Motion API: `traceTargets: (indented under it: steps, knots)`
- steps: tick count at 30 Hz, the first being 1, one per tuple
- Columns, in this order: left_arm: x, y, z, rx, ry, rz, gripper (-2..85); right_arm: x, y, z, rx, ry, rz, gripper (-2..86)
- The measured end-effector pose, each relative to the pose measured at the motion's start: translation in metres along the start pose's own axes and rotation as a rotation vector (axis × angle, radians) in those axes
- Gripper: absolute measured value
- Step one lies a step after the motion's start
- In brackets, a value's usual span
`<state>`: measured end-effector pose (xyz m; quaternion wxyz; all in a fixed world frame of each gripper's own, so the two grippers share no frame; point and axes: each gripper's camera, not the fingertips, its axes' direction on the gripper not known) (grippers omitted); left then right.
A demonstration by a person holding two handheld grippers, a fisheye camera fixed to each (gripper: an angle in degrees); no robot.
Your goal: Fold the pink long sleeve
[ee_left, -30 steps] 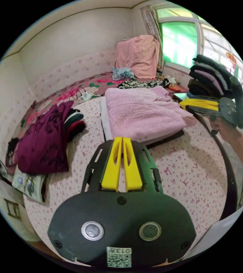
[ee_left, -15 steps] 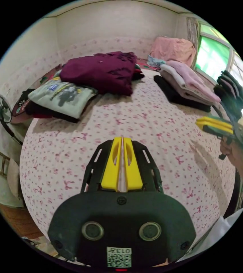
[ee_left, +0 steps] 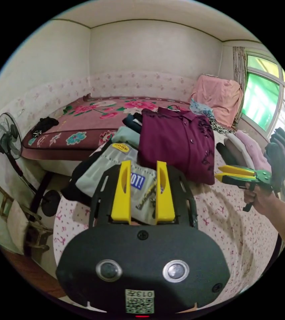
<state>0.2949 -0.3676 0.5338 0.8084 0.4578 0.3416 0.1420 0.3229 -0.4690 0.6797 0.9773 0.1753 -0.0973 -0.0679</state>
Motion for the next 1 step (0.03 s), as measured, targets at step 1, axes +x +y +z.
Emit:
traceTargets:
  steps: [1]
  knots:
    - [-0.0073, -0.0031, 0.0086, -0.009, 0.008, -0.004, 11.5, 0.0009, -0.0072, 0.0068, -0.004, -0.001, 0.018, 13.9]
